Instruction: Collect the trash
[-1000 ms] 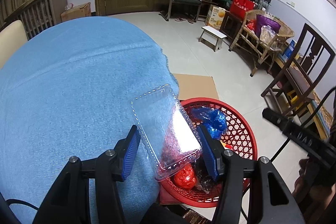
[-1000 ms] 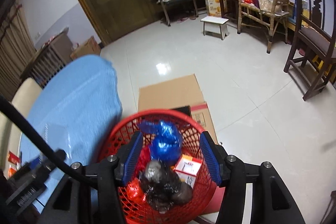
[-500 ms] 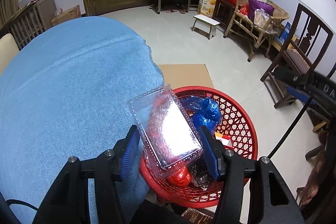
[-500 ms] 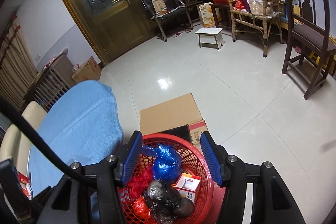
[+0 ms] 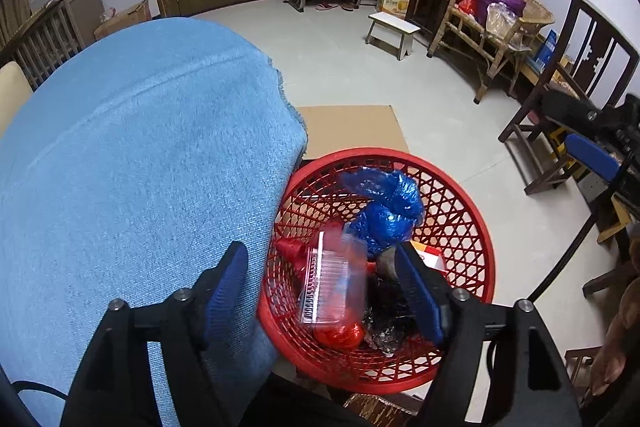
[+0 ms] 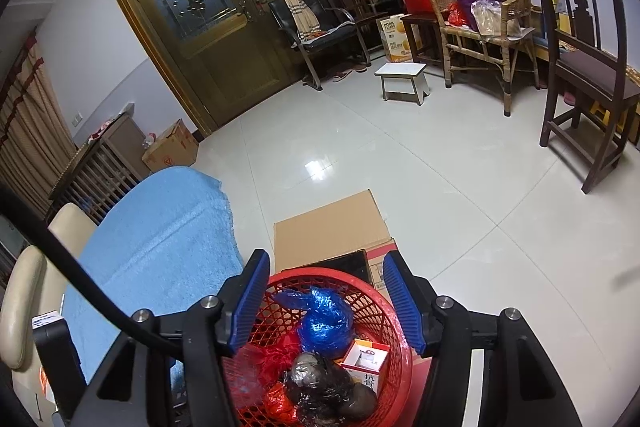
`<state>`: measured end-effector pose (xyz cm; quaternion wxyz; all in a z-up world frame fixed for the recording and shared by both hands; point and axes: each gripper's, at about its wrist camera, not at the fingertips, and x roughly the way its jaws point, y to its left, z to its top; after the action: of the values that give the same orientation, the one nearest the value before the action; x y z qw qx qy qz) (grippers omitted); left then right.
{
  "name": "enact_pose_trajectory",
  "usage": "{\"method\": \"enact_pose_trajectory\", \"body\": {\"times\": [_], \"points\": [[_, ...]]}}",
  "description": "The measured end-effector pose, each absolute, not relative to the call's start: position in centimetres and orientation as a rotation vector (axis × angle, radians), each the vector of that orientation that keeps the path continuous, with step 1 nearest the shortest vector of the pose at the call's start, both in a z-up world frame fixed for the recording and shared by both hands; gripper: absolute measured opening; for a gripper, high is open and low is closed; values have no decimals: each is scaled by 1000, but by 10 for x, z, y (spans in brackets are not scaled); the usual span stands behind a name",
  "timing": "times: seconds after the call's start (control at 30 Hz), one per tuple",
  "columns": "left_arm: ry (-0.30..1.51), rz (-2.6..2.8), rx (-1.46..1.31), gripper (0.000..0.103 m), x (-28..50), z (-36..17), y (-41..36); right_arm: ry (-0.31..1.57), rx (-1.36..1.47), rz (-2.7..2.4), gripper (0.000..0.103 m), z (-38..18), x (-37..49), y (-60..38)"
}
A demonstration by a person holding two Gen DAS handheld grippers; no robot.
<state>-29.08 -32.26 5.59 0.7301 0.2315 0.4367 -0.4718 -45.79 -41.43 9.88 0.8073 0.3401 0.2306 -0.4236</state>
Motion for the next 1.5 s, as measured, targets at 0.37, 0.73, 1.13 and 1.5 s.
{"method": "enact_pose_trajectory", "body": {"times": [0.37,0.73,1.13,1.5], "points": [[943,-1005,277,80,-243,97,-281,509,696,-886,64,105,-447,-403],[877,-891,269,82,-219,109,-249,590,637,-827,66,95,-420,-371],[843,-857,243,90,-207,112,-225,709,540,-779,69,68,-395,-322],[790,-847,307,91,-213,116,-222,744,503,-791,69,60,-390,-305]]}}
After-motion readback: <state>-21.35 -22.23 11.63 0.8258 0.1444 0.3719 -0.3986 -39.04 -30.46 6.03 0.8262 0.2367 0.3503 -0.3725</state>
